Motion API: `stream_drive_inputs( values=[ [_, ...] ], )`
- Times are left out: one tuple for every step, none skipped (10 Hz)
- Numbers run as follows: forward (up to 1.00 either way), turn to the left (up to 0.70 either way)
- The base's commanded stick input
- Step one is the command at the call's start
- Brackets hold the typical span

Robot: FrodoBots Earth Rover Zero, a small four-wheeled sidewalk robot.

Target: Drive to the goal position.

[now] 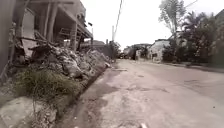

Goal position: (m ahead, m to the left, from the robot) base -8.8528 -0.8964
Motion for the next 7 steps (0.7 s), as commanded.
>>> stream_drive_inputs(
  values=[
    [0.06, 0.0],
    [0.06, 0.0],
    [0.06, 0.0],
    [0.06, 0.0],
    [0.06, 0.0],
    [0.06, 0.0],
    [0.06, 0.0]
  ],
)
